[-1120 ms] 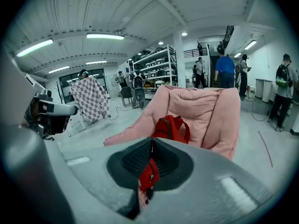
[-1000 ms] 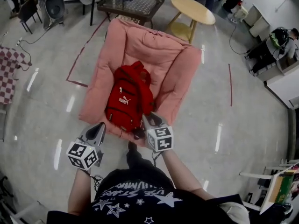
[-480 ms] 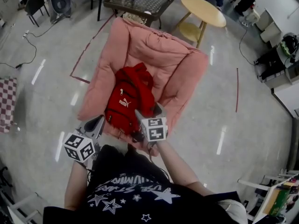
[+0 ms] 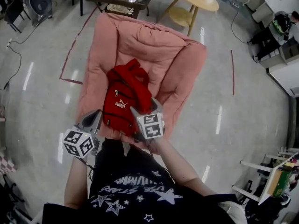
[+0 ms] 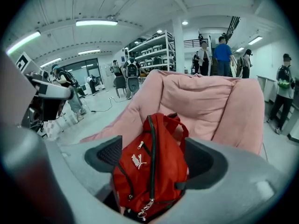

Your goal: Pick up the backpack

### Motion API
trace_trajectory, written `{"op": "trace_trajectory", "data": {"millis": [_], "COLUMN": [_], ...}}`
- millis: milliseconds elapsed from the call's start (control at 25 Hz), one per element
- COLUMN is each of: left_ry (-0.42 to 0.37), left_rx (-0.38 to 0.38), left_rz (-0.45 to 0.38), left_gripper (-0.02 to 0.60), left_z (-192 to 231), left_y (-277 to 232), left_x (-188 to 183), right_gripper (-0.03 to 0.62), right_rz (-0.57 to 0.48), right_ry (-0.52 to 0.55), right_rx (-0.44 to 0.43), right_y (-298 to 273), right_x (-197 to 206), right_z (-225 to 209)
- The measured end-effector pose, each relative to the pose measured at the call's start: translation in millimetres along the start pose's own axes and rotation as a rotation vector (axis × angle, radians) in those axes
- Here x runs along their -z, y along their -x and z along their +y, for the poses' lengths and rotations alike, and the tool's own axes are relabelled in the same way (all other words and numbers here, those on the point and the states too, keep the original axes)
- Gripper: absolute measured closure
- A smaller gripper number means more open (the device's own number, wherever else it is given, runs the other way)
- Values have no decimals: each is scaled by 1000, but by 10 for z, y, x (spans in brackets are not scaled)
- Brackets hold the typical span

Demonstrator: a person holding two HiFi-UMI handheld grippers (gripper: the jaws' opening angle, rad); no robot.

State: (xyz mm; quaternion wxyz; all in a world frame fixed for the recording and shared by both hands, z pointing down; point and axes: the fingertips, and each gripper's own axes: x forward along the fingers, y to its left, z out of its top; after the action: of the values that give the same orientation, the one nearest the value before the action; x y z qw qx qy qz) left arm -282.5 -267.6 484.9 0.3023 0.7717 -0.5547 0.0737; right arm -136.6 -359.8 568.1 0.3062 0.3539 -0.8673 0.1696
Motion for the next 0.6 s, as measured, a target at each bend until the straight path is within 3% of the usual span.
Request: {"op": "trace_trajectory", "data": {"millis": [80, 160, 600], "left_ry": [-18, -33, -46], "left_rx": [26, 50, 205], "left_rz": [47, 93, 255], "left_gripper": [572, 572, 572], "left_z": [172, 351, 1296], "left_y": [-203, -401, -1561], "left_x": [-6, 3, 226], "right_gripper": [188, 243, 246], "right_rz": [27, 61, 208], "right_ry": [3, 7, 48], "right_rx": [3, 14, 154], "right_y": [-186, -398, -1586], "right_x": [-19, -26, 51], "right_z": [11, 23, -168]}}
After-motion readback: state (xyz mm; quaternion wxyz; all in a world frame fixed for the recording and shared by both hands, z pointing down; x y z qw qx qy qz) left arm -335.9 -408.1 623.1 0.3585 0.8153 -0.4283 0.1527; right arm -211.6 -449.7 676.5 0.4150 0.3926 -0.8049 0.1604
